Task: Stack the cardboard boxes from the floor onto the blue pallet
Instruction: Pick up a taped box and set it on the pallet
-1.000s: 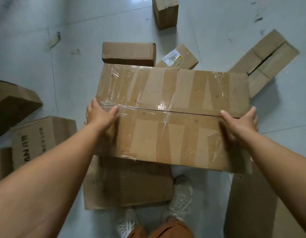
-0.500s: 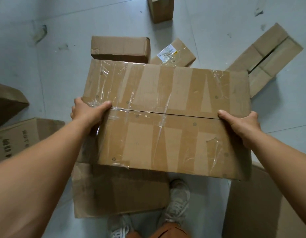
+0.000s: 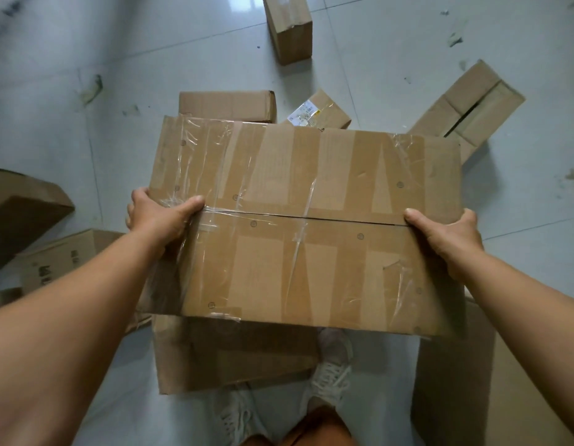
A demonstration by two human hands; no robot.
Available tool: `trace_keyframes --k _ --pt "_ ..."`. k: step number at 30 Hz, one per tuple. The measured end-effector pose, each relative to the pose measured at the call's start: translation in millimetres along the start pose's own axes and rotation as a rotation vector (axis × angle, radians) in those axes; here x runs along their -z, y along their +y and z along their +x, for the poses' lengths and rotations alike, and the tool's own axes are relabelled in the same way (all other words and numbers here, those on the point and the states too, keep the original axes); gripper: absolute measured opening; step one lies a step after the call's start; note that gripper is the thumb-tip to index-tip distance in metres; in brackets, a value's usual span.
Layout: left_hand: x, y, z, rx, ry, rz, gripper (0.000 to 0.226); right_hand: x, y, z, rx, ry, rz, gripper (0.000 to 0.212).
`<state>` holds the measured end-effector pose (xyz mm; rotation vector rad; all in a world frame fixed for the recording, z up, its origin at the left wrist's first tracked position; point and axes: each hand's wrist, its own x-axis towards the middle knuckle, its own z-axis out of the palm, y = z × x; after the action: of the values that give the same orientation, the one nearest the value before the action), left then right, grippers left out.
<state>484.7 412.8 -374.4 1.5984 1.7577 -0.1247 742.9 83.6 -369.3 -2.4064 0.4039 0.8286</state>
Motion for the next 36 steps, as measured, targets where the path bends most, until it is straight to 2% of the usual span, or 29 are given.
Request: trace_keyframes --k 7,21,28,36 --pt "31 30 -35 -0.081 0.023 -0.006 0.101 35 -12 -37 -0.008 0.049 0.049 0.108" --pt "84 41 -66 -0.197 -0.020 0.026 0.108 71 0 -125 -0.065 0.163 0.112 0.109" --pt "104 43 -82 -0.285 -0.081 0.068 0.104 81 25 -168 -0.129 0.230 0.180 0.113" --pt "101 49 -119 -0.385 -0.162 0.128 0.105 107 77 -216 -0.231 0.293 0.314 0.131"
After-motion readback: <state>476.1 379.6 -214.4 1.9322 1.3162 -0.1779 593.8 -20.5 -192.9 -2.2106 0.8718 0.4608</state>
